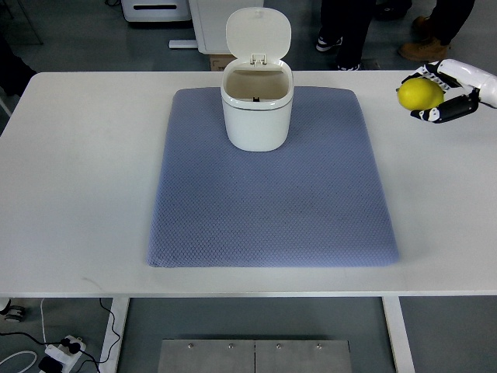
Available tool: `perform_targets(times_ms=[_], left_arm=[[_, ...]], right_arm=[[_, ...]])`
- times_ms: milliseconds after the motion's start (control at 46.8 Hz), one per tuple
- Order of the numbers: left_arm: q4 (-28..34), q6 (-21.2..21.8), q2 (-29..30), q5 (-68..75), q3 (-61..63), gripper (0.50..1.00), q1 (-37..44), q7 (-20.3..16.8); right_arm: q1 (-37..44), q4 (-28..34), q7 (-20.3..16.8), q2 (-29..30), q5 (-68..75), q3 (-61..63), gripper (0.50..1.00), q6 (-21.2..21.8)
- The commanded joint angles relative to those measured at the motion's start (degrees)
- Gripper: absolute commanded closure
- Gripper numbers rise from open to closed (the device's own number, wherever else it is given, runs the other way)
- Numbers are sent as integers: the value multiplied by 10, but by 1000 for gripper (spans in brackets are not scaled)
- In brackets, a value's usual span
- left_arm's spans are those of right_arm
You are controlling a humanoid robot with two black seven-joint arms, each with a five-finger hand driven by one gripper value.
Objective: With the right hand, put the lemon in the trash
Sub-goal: 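Lift the lemon with the right hand, away from the mat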
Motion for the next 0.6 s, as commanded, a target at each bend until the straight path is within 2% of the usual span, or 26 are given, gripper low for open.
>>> perform_targets(times_ms=[0, 235, 321, 470, 577], left_arm=[[0, 0, 0, 0, 0, 500, 0, 0], [0, 0, 0, 0, 0, 500, 0, 0], [0, 0, 0, 0, 0, 500, 0, 0], [0, 0, 0, 0, -1, 500, 0, 0], [0, 0, 0, 0, 0, 500, 0, 0]], right_arm=[[-1, 0, -2, -20, 0, 29, 1000, 26], [18, 9, -7, -22, 0, 35, 1000, 34], [28, 22, -21, -13, 1, 35, 1000, 34], [57, 46, -49, 33, 2, 35, 1000, 30], [74, 45, -56, 76, 9, 34, 1000, 28]])
